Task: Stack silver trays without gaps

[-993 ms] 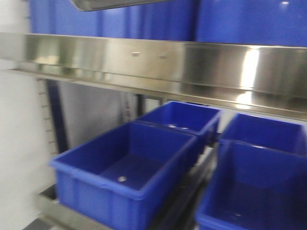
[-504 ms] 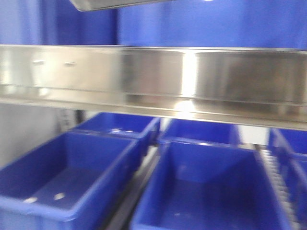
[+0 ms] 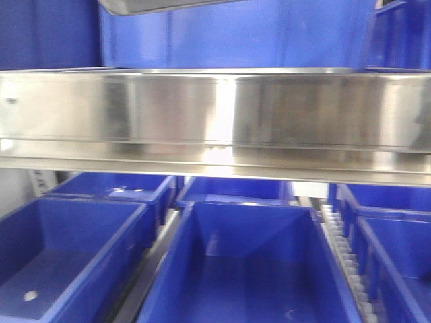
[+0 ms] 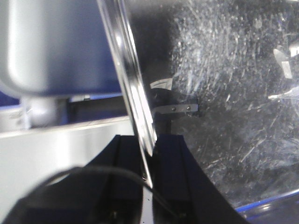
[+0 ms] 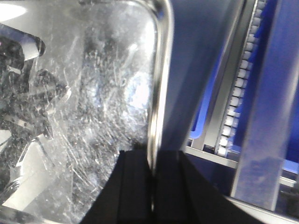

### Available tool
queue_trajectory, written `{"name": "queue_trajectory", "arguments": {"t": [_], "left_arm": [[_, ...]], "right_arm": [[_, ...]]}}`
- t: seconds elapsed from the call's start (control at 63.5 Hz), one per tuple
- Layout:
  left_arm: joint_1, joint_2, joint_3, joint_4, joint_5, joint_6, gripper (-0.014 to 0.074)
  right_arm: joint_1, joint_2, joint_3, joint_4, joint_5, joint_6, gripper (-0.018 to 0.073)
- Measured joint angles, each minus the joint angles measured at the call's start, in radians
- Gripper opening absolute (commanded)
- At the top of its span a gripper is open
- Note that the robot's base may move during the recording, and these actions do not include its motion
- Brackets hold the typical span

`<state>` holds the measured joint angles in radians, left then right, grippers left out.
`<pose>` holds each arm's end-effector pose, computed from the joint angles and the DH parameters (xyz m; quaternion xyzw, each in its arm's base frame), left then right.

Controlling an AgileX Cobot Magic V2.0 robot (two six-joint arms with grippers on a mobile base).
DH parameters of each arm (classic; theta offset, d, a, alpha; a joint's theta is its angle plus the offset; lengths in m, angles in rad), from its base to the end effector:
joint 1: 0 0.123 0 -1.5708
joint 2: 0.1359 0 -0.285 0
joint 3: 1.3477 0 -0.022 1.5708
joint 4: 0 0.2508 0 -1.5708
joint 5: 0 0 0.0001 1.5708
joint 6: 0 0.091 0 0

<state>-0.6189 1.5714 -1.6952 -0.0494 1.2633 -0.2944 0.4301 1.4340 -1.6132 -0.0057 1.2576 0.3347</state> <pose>0.2617 -0.1917 0.4004 0.1549 0.9538 -0.1351 0.2191 0.2599 0.1187 0.4191 -0.0458 0.9572 0.1040 0.2662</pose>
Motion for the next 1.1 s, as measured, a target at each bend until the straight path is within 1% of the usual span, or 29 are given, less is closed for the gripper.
{"name": "queue_trajectory", "arguments": {"t": [1.103], "left_arm": [[0.0, 0.0, 0.0, 0.0, 0.0, 0.0, -0.0048]], "right_arm": [[0.0, 0.0, 0.0, 0.0, 0.0, 0.0, 0.0055]]}}
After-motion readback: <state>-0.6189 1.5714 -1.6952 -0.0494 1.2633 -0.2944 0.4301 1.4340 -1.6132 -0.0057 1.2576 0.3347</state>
